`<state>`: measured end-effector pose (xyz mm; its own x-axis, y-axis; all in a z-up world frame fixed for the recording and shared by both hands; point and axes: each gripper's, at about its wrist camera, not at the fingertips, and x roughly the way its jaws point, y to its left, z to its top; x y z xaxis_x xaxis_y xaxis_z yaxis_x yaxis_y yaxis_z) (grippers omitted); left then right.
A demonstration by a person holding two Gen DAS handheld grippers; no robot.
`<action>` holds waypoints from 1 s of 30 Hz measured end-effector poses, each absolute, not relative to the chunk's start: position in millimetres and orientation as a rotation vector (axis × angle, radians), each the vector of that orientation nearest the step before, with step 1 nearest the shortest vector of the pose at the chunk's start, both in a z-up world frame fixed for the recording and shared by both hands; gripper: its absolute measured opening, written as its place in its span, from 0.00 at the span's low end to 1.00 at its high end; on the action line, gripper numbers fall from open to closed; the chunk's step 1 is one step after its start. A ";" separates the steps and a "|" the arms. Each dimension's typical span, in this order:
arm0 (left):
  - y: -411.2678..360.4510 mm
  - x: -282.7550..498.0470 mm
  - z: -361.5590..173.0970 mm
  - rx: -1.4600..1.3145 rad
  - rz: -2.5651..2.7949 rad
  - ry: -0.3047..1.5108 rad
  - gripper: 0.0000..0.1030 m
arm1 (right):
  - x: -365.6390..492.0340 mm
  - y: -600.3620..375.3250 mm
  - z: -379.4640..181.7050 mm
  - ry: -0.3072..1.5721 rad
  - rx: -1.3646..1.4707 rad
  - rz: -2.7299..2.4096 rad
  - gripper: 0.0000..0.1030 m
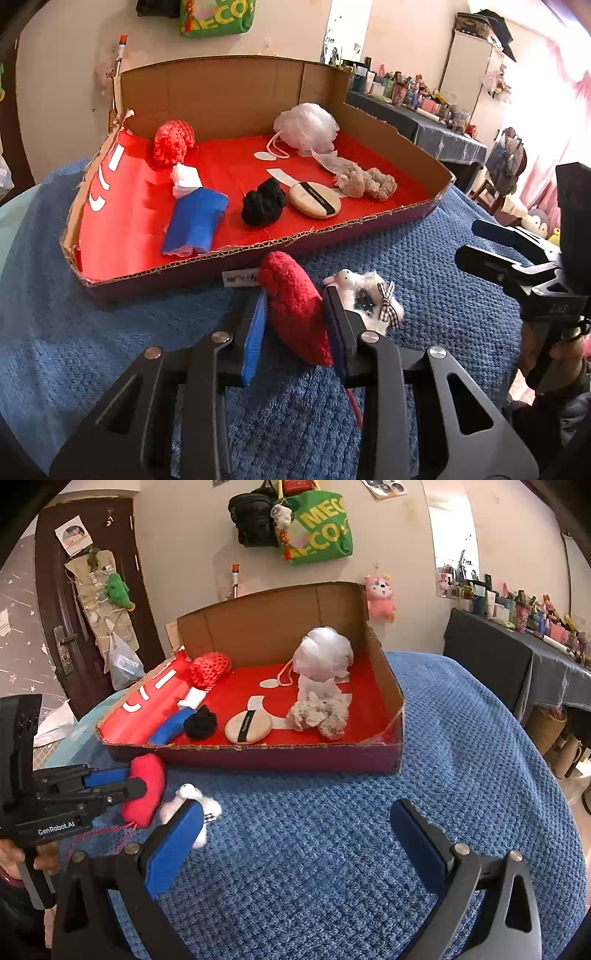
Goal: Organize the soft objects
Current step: 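Grasp the red knitted pouch with the left tool while the right tool grasps the white plush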
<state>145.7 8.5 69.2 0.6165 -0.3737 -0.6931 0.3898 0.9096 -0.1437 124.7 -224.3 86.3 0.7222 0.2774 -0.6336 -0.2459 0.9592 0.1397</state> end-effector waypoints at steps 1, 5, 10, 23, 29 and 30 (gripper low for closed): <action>10.5 143.7 71.9 0.031 -0.431 0.785 0.28 | 124.3 -224.0 86.7 0.706 0.046 0.289 1.00; 25.9 136.8 87.7 0.084 -0.378 0.759 0.24 | 122.8 -224.5 89.7 0.702 0.046 0.280 1.00; 38.2 122.4 98.9 0.183 -0.322 0.732 0.24 | 119.4 -222.1 94.0 0.690 0.031 0.276 1.00; 25.1 112.7 69.4 0.037 -0.470 0.748 0.72 | 117.0 -212.3 90.8 0.701 0.003 0.293 1.00; 31.1 113.1 78.4 0.026 -0.451 0.732 0.72 | 118.9 -214.3 89.5 0.714 0.025 0.309 1.00; 33.9 114.0 79.2 0.016 -0.449 0.733 0.72 | 119.7 -212.6 88.6 0.721 0.031 0.326 1.00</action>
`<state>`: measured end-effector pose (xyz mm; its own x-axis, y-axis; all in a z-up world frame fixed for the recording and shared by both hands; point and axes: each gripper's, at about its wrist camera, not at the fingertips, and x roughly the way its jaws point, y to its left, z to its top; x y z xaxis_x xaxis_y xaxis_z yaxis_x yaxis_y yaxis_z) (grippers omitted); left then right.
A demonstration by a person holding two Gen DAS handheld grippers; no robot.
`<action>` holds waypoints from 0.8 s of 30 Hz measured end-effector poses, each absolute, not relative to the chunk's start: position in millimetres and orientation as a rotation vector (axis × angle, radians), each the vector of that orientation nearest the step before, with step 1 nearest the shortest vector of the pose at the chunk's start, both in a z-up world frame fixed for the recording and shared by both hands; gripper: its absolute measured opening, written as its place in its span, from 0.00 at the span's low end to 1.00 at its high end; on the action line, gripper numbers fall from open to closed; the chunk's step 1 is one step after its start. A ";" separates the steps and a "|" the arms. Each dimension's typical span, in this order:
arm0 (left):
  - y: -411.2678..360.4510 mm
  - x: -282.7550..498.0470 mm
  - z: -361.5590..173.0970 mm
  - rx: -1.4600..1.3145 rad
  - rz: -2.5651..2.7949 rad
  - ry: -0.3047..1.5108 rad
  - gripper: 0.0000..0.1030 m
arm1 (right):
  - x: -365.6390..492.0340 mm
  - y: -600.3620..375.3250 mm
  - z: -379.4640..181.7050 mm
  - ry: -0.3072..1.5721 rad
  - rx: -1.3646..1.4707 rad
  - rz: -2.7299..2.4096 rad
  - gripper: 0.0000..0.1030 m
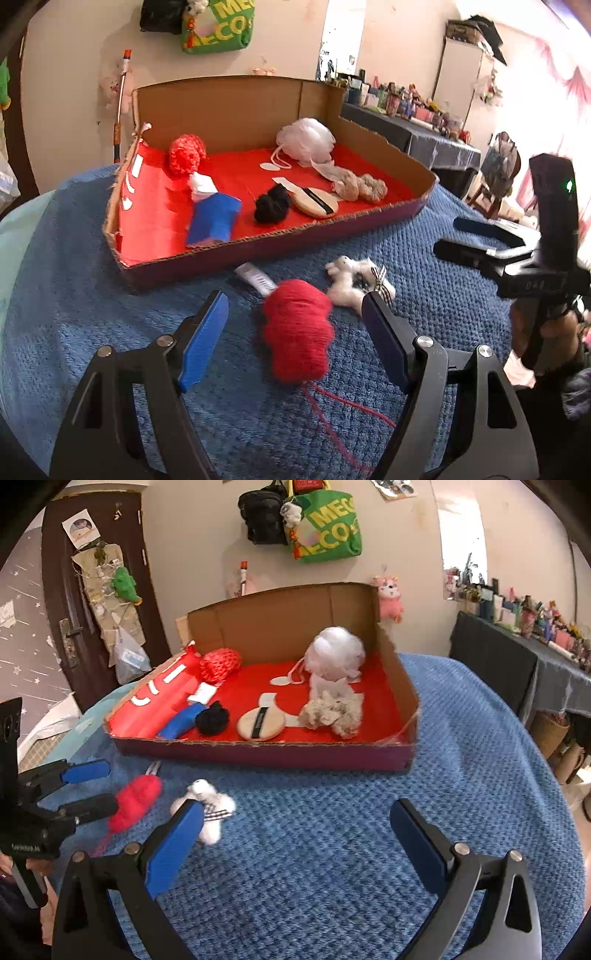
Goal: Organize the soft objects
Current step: 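Grasp the red knitted pouch with the left tool while the right tool grasps the white plush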
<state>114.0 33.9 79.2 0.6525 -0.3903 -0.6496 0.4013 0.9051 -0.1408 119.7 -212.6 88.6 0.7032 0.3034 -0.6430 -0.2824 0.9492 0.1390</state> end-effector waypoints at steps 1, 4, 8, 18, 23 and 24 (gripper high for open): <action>36.2 115.6 78.1 0.015 -0.437 0.743 0.72 | 120.2 -210.7 87.8 0.725 0.031 0.336 1.00; 33.3 122.0 67.5 0.065 -0.399 0.788 0.72 | 124.6 -199.0 82.4 0.761 0.022 0.380 1.00; 24.6 125.0 54.4 0.109 -0.402 0.821 0.72 | 131.7 -178.7 73.4 0.820 -0.008 0.448 1.00; 14.3 133.9 43.9 0.078 -0.436 0.872 0.72 | 140.6 -163.1 71.1 0.850 -0.059 0.480 1.00; 15.1 136.6 38.6 0.143 -0.392 0.870 0.72 | 146.6 -166.6 68.6 0.875 -0.030 0.498 1.00; 17.2 136.6 39.4 0.148 -0.389 0.863 0.73 | 147.0 -164.7 67.1 0.883 -0.037 0.505 1.00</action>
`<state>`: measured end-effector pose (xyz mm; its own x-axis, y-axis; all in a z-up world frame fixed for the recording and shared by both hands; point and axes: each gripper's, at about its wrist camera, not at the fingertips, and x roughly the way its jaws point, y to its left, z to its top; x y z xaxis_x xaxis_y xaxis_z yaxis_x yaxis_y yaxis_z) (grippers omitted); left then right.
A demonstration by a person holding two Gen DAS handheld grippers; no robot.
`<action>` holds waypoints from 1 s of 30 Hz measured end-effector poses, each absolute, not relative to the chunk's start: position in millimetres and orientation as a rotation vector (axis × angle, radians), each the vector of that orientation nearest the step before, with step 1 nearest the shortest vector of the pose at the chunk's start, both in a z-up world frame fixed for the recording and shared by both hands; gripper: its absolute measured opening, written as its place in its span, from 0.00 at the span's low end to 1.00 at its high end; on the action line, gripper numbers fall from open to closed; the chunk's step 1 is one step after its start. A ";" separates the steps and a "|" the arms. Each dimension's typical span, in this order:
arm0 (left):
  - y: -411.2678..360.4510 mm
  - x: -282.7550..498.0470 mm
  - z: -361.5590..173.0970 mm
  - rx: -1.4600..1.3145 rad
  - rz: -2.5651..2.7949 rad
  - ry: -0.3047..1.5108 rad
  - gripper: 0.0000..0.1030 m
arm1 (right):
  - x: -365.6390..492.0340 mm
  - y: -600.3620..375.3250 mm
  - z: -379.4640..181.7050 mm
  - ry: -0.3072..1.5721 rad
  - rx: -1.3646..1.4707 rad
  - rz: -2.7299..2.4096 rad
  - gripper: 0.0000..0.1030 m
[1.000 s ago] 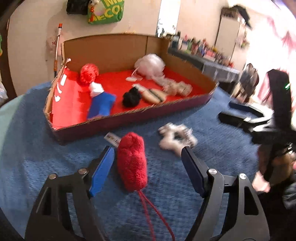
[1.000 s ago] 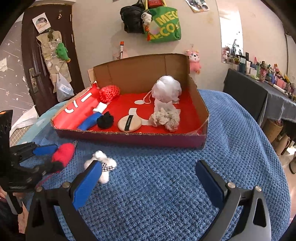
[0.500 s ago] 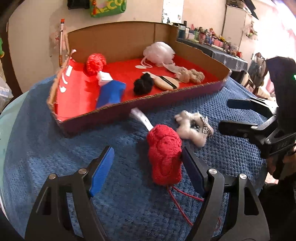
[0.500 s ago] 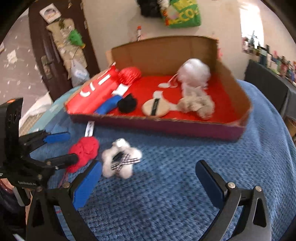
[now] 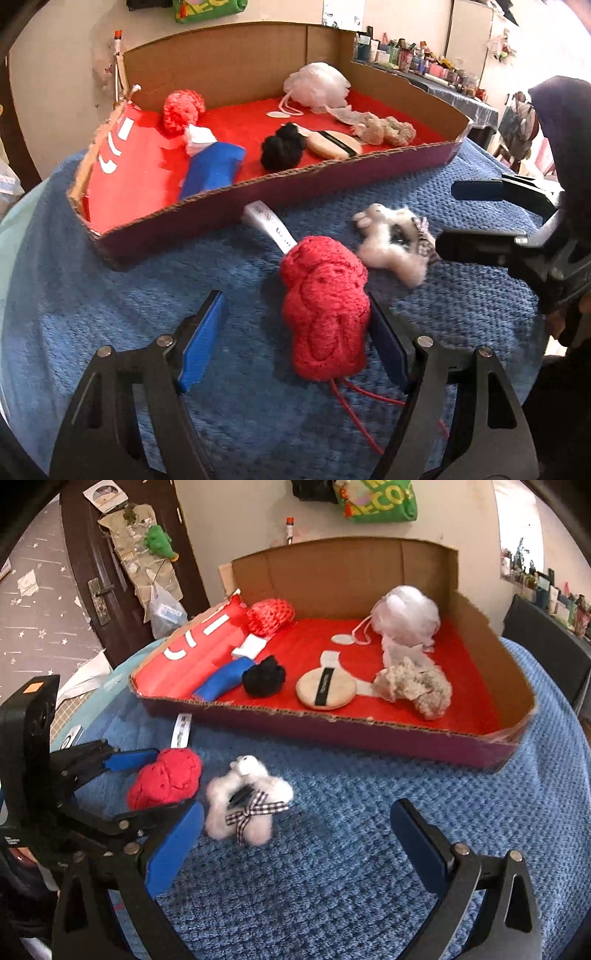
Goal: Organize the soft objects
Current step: 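Grasp the red knitted pouch with the left tool while the right tool grasps the white plush, then carry the red knitted pouch and white plush into the box and lower them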
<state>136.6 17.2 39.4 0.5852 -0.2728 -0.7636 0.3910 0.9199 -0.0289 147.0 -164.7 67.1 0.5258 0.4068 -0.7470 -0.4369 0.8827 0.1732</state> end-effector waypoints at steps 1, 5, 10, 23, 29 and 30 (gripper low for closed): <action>19.2 136.1 40.4 0.159 -0.384 0.855 0.74 | 147.4 -161.4 65.6 0.889 -0.047 0.512 1.00; 20.0 133.4 40.9 0.197 -0.372 0.848 0.74 | 145.2 -139.6 61.4 0.898 -0.144 0.551 1.00; 18.1 132.1 36.2 0.207 -0.369 0.863 0.74 | 146.2 -123.2 58.2 0.897 -0.223 0.560 1.00; 7.6 125.1 46.0 0.136 -0.476 0.799 0.36 | 141.8 -119.2 56.2 0.876 -0.232 0.588 0.55; 4.7 117.1 65.6 0.140 -0.497 0.742 0.36 | 132.4 -139.3 84.2 0.816 -0.123 0.596 0.55; 4.5 116.3 68.6 0.139 -0.498 0.732 0.36 | 129.8 -143.8 92.1 0.794 -0.115 0.585 0.55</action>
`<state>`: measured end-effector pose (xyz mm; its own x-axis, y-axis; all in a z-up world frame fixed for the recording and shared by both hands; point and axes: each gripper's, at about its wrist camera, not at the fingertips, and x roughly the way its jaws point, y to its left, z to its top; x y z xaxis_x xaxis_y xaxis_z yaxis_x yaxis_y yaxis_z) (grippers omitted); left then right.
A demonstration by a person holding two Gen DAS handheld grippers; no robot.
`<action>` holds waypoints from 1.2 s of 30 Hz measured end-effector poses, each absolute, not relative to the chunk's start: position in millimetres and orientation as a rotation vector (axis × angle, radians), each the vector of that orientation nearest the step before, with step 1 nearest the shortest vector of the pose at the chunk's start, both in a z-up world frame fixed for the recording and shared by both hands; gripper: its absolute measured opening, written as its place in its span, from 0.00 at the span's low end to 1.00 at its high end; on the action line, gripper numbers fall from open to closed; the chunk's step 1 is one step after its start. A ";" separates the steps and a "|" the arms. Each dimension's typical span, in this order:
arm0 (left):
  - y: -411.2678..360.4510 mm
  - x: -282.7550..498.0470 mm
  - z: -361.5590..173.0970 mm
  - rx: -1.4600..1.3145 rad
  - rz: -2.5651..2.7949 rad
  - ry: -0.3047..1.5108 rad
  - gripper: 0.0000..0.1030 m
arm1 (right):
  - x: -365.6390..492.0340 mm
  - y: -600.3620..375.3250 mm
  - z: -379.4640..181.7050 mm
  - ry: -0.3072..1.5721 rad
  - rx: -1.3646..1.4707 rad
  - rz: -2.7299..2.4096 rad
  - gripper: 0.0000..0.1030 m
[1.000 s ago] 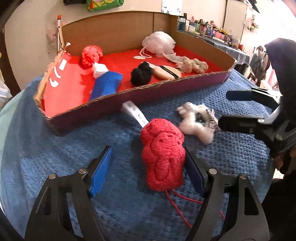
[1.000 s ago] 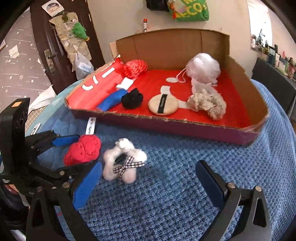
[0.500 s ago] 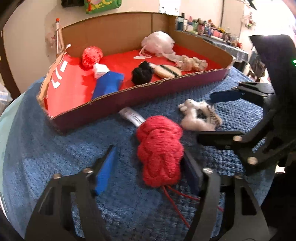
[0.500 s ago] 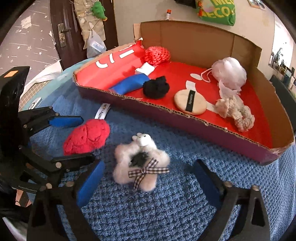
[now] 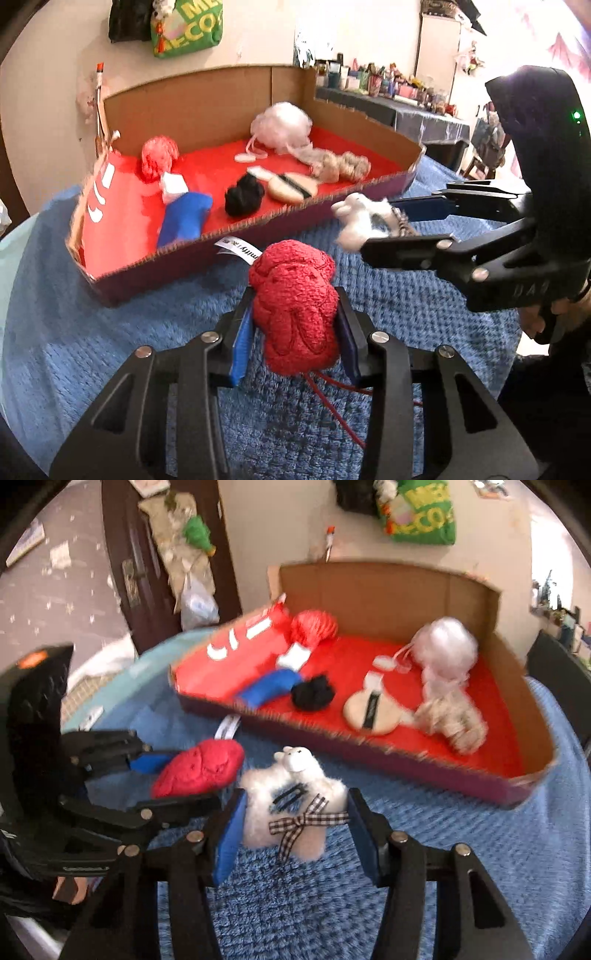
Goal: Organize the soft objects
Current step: 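Carry the red knitted pouch and white plush into the box and lower them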
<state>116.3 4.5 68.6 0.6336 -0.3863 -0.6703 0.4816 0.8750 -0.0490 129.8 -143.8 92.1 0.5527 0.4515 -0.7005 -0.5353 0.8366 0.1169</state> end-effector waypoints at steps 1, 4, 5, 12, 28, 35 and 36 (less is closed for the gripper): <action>3.9 115.6 71.4 0.144 -0.501 0.724 0.36 | 129.4 -145.5 95.9 0.786 -0.116 0.579 0.55; 3.4 115.5 74.1 0.150 -0.498 0.714 0.36 | 130.1 -150.8 99.2 0.780 -0.117 0.550 0.55; 4.1 116.3 74.7 0.146 -0.498 0.717 0.36 | 130.6 -151.7 97.4 0.789 -0.114 0.546 0.55; 14.7 143.7 104.3 0.104 -0.506 0.678 0.36 | 150.2 -152.2 119.0 0.760 -0.099 0.549 0.55; -10.8 324.3 104.0 0.247 -0.537 0.866 0.37 | 322.5 -115.6 113.2 0.976 -0.106 0.516 0.55; -12.4 358.2 80.6 0.254 -0.530 0.972 0.37 | 350.8 -107.0 91.2 1.094 -0.107 0.512 0.55; -13.0 360.7 78.0 0.253 -0.529 0.987 0.37 | 353.0 -106.0 89.6 1.102 -0.112 0.512 0.55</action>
